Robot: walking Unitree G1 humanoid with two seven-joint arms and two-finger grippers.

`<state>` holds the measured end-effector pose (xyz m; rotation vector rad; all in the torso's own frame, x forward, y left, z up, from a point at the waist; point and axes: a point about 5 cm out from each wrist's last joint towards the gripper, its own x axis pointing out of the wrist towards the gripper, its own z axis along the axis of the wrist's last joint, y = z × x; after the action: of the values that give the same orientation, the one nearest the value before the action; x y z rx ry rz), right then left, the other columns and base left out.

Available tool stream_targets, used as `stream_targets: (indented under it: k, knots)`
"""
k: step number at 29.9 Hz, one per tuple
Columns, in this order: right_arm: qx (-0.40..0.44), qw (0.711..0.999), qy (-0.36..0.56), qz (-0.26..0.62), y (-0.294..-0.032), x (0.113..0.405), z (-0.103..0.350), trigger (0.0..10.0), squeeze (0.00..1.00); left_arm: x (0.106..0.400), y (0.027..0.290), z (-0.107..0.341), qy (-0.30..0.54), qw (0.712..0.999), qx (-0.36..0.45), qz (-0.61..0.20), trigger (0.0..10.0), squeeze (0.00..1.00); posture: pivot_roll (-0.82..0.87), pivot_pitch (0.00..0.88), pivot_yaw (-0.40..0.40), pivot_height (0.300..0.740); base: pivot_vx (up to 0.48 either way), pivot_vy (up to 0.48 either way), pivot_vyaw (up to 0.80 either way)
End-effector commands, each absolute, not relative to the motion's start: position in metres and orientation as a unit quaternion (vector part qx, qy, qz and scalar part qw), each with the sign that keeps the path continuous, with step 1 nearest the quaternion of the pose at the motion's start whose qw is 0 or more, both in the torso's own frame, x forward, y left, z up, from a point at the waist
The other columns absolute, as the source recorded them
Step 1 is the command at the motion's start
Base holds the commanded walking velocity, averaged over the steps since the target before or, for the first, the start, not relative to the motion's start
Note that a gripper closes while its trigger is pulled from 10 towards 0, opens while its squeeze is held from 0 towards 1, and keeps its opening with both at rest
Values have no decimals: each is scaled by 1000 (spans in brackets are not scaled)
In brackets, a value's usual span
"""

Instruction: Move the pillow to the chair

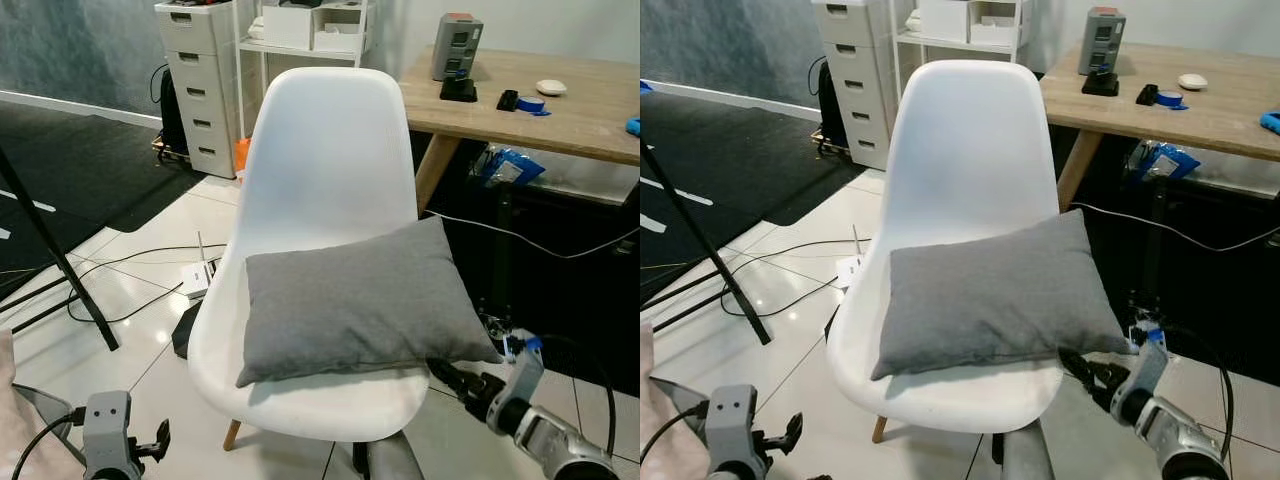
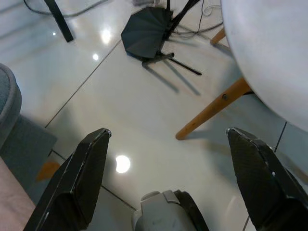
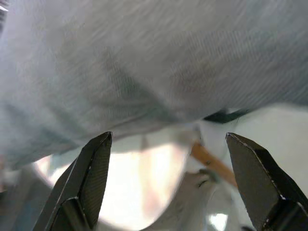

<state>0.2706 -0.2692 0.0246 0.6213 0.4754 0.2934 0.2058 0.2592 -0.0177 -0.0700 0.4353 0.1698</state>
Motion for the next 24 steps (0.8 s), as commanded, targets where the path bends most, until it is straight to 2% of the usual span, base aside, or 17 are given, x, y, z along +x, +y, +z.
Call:
stream_targets:
  k: [1,2,3,4,5,6,9,10,18,24]
  knots:
    - [333,901,221,166,-264,270,26,10000,0,201,262,-20,215,972,-41,87,10000,0,-185,34,-20,537,0,0,0]
    - [358,888,217,189,-260,268,26,10000,0,199,263,-20,212,972,-43,86,10000,0,-184,35,-20,542,0,0,0]
    - [358,888,217,189,-260,268,26,10000,0,199,263,-20,212,972,-43,86,10000,0,-184,35,-20,542,0,0,0]
    - [376,871,225,222,-255,261,23,10000,0,196,265,-19,206,973,-50,88,10000,0,-180,40,-24,546,0,0,0]
    - [376,871,225,222,-255,261,23,10000,0,196,265,-19,206,973,-50,88,10000,0,-180,40,-24,546,0,0,0]
    - [391,852,237,254,-249,252,19,10000,0,194,266,-18,199,974,-57,88,10000,0,-179,45,-25,551,0,0,0]
    - [393,841,231,290,-245,245,19,10000,0,193,267,-16,192,975,-66,89,10000,0,-180,49,-25,555,0,0,0]
    - [409,828,228,308,-242,241,19,10000,0,192,267,-15,184,976,-72,88,10000,0,-184,52,-22,559,0,0,0]
    - [448,807,226,310,-239,245,22,10000,0,195,262,-12,170,980,-75,70,10000,0,-179,59,-31,581,0,0,0]
    - [500,775,197,331,-237,246,31,10000,0,196,261,-10,163,981,-81,67,10000,0,-169,69,-30,599,0,0,0]
